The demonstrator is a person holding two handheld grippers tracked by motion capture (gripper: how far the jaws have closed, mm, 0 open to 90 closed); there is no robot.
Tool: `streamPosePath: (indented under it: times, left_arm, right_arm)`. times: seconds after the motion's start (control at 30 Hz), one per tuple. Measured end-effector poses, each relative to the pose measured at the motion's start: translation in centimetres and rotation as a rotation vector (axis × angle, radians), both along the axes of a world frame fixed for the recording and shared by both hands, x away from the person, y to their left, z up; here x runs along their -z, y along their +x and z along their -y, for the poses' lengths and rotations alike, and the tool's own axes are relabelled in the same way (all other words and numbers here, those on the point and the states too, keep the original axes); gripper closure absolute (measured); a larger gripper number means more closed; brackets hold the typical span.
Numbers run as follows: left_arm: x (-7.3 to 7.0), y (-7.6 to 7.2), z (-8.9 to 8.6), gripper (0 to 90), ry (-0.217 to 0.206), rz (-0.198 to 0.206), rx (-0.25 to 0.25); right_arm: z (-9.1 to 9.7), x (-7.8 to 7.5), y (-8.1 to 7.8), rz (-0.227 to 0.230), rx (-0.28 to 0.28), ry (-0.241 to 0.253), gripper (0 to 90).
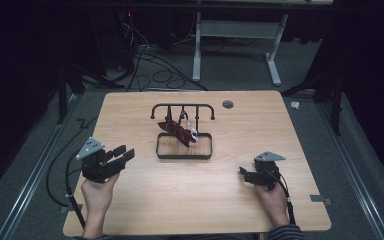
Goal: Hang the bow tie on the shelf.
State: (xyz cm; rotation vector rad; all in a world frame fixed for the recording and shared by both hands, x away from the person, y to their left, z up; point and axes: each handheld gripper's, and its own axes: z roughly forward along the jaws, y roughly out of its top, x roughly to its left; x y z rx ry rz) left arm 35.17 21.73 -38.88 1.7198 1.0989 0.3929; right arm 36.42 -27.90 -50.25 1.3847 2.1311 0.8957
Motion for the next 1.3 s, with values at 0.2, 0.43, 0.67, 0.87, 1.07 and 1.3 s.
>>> streamPosePath:
  times: [0.2, 0.43, 0.67, 0.87, 1.07, 1.3]
  left_arm:
    - [0.5, -0.3, -0.3, 57.2, -0.005, -0.009, -0.003]
    - [1.1, -0.7, -0.6, 57.2, -0.009, -0.018, -0.009]
    - [1.6, -1.0, -1.0, 57.1, -0.012, -0.026, -0.014]
    - [2.0, -1.3, -1.1, 57.1, -0.015, -0.031, -0.019]
    - [2.5, -1.5, -1.2, 56.9, -0.013, -0.038, -0.022]
    - [3.0, -1.6, -1.4, 56.4, -0.013, -0.049, -0.024]
  right_arm:
    - [0.0, 0.0, 0.0, 0.0, 0.0, 0.0, 31.5]
    - [0.0, 0.0, 0.0, 0.0, 0.0, 0.0, 31.6]
    - [0.0, 0.0, 0.0, 0.0, 0.001, 0.0, 31.6]
    - [0.0, 0.0, 0.0, 0.0, 0.001, 0.001, 31.5]
    - [0.0, 0.0, 0.0, 0.001, 0.0, 0.0, 31.6]
    - [0.0, 0.0, 0.0, 0.0, 0.0, 0.0, 31.6]
